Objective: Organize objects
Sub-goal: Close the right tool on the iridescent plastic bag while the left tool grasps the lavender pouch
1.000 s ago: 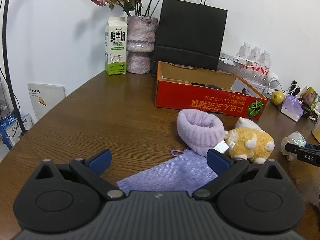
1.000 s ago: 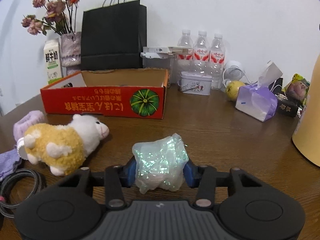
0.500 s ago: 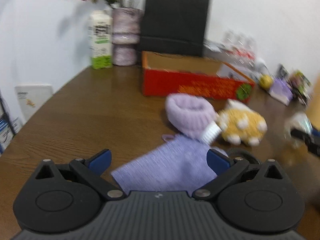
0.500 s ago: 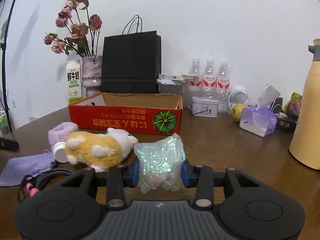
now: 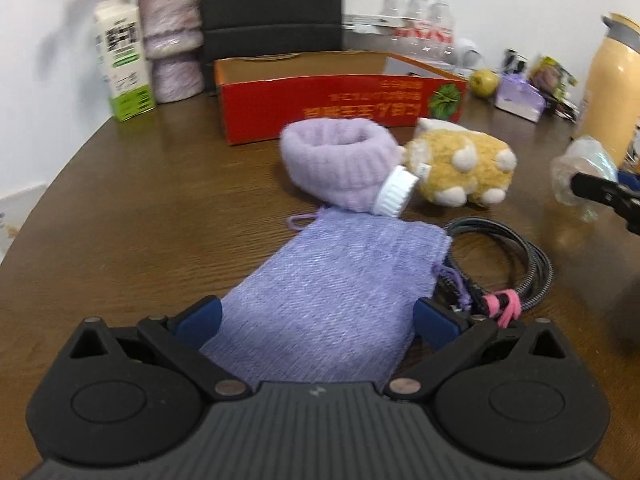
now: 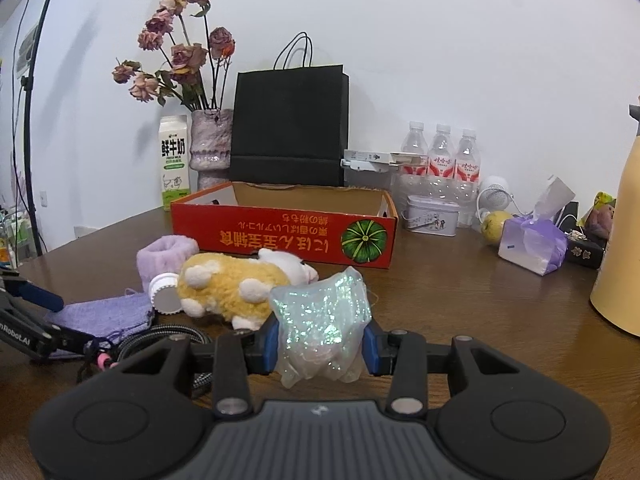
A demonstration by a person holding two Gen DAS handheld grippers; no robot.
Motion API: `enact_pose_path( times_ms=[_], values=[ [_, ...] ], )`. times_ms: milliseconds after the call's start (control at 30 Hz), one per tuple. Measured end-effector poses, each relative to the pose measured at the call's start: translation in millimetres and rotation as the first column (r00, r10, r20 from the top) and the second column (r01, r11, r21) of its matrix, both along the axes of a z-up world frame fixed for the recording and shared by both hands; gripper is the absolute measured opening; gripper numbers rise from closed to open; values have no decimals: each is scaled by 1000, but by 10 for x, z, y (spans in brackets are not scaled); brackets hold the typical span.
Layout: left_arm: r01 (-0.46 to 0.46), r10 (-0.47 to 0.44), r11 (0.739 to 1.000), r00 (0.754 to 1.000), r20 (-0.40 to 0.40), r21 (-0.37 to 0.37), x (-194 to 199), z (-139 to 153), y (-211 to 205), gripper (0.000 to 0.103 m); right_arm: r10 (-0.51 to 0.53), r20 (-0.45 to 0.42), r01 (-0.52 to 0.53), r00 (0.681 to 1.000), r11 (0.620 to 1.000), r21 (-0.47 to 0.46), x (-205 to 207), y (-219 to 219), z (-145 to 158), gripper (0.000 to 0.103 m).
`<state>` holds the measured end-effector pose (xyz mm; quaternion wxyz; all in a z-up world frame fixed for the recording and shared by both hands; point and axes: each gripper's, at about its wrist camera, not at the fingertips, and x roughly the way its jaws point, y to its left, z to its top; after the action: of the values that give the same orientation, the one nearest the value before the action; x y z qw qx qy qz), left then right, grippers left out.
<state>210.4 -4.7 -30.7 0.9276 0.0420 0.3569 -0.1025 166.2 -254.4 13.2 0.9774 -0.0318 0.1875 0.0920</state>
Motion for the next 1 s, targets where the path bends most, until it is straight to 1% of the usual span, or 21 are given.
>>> enact_pose_path(
  times_ms=[167,333,533,667,700,733,767,800,867,933,1000],
  values=[
    [46,-46,999,999,22,8,63,-30,-34,103,-16,-16,16,1000,1000,-1,26,-6,-15,39],
    [23,-23,1000,999,30,2,168,-47,6,103,-30,-23,30,999,999,-11,22,15,-24,39],
    [11,-11,1000,999,35,2,173,-34,-4,102,-39,-24,39,999,999,-19,21,18,-29,39],
    [-5,6,1000,998,62,-3,113,-28,3,88,-38,-19,38,999,999,-24,17,32,-25,39],
    [-7,7,1000,998,68,-4,94,-25,1,80,-37,-17,36,999,999,-25,15,35,-22,39],
    [-6,6,1000,997,75,-5,72,-20,-3,71,-36,-16,36,999,999,-26,15,36,-19,39],
    [-2,2,1000,997,83,-6,49,-14,-10,59,-35,-15,35,999,999,-27,15,38,-17,39],
    [4,-3,1000,996,89,-6,24,-9,-15,52,-34,-14,34,999,999,-28,14,40,-17,39],
    [7,-7,1000,995,99,-7,-24,-4,-31,28,-35,-12,35,999,999,-29,11,41,-16,39],
    [6,-4,1000,995,101,-21,-57,-1,-25,15,-36,-10,36,999,999,-27,12,37,-16,39],
    [-6,9,1000,995,101,-25,-84,3,-16,13,-36,-10,36,999,999,-26,12,38,-19,39]
  ],
)
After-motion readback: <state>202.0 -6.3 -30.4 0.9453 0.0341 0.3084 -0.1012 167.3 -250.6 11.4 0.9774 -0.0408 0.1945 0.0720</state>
